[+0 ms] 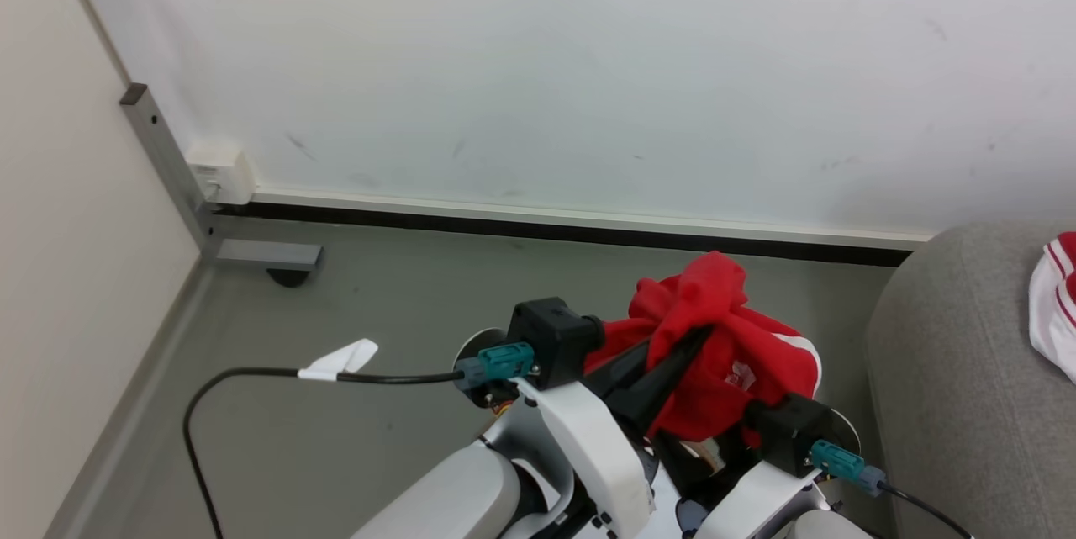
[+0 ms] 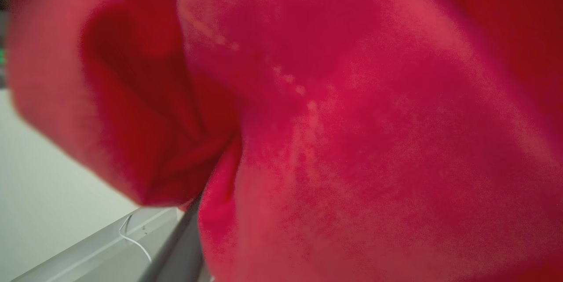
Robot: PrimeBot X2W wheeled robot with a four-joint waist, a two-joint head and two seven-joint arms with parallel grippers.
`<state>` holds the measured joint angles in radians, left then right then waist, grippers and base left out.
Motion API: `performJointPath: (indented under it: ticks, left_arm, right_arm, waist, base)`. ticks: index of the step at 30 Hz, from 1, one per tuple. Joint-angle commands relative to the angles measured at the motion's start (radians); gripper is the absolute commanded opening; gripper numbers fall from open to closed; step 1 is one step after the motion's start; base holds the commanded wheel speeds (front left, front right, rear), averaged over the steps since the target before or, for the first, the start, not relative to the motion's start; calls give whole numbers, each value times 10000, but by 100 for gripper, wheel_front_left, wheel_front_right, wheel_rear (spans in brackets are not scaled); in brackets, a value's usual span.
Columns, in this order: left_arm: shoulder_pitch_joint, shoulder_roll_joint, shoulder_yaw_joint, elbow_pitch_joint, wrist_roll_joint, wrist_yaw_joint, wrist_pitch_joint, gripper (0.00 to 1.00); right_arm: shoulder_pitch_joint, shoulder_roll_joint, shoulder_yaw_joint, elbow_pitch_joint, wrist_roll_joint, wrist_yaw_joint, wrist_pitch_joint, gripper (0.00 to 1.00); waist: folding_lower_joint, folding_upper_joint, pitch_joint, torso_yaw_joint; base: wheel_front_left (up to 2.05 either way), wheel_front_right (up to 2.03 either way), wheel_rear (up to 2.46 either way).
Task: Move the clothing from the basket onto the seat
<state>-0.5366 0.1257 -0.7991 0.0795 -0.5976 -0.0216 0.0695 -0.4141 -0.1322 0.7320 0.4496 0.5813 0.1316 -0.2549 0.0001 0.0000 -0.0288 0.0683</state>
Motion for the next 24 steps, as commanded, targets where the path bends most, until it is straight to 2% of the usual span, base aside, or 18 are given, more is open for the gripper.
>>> performJointPath:
  ticks: [1, 7, 13, 14, 15, 20, 24]
  left_arm:
    - [148, 42, 21, -32, -142, 29, 18, 0]
    - [226, 220, 200, 100, -209, 163, -38, 0]
    - [297, 396, 395, 266, -212, 311, -198, 0]
    - [313, 408, 426, 266, -199, 344, -247, 44]
    - [331, 386, 444, 240, -191, 382, -298, 100]
    - [449, 361, 433, 110, -239, 418, -457, 100]
    - [607, 450, 373, -111, -150, 426, -639, 100]
  right_arm:
    - [-134, -50, -16, 54, 92, -19, -56, 0]
    - [292, -168, -273, -260, 157, -19, -109, 0]
    - [1033, -190, -1124, -1087, -8, -19, -105, 0]
    - [1171, -211, -1272, -1240, -77, -19, -106, 0]
    - [1289, -251, -1445, -1379, -154, -19, -106, 0]
    - [1635, -438, -2191, -1914, -440, -19, -107, 0]
    - [1737, -596, -2832, -2411, -724, -19, -108, 0]
  waist:
    - [-1, 0, -49, 110]
    - [-1, 0, -39, 141]
    - [-1, 0, 26, -138]
    - [-1, 0, 40, -215]
    - [-1, 0, 45, -309]
    - [-1, 0, 85, -813]
    - [-1, 0, 222, -1589]
  base:
    - [0, 0, 0]
    - [0, 0, 0]
    - [0, 0, 0]
    - [0, 0, 0]
    - [0, 0, 0]
    - [0, 0, 0]
    - [0, 0, 0]
